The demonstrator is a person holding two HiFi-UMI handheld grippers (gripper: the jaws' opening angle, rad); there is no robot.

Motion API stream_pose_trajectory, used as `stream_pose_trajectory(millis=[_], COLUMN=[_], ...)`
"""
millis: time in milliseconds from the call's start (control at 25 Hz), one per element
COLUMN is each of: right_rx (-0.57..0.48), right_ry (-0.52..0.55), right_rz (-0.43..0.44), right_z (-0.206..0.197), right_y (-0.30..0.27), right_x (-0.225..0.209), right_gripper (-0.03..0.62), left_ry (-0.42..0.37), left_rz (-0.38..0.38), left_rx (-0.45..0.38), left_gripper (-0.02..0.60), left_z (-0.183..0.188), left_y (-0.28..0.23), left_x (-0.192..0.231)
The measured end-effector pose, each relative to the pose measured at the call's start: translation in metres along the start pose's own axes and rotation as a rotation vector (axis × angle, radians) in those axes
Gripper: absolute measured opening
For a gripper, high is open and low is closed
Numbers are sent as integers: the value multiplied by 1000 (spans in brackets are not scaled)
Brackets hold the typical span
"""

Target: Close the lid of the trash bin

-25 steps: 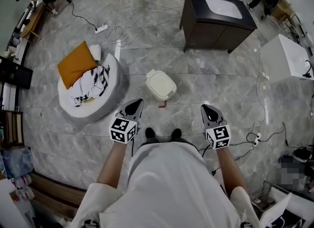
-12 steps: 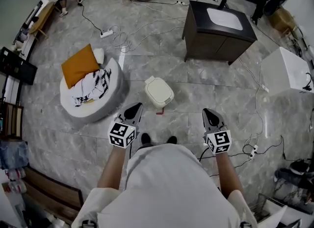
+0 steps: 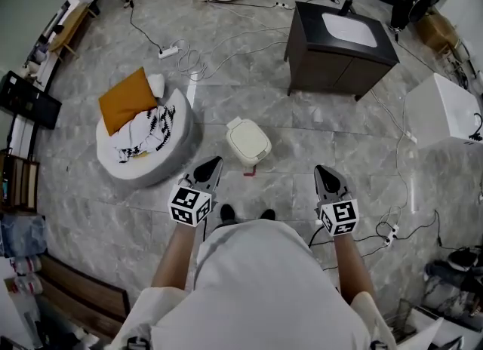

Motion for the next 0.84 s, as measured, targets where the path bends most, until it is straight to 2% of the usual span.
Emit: stream_pose_trajectory(millis=[840], right_rx=[5], right_ry=[7], right_rz=[-10], right_z=[8], right_y=[-14], right_x=[9], right_gripper=[29], left_ry=[16], left_rz=[-7], left_rx=[1], left_gripper=[17], left_z=[2], left_y=[-4], left_x=[22])
Point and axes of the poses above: the fingertips, and each gripper's own axes: y backward along the fingers, x to its left, z out of its top, the point moved 10 cm from there along y, backward along the fingers, and after that the axes turned 5 degrees about y, right-handed, at the moved point
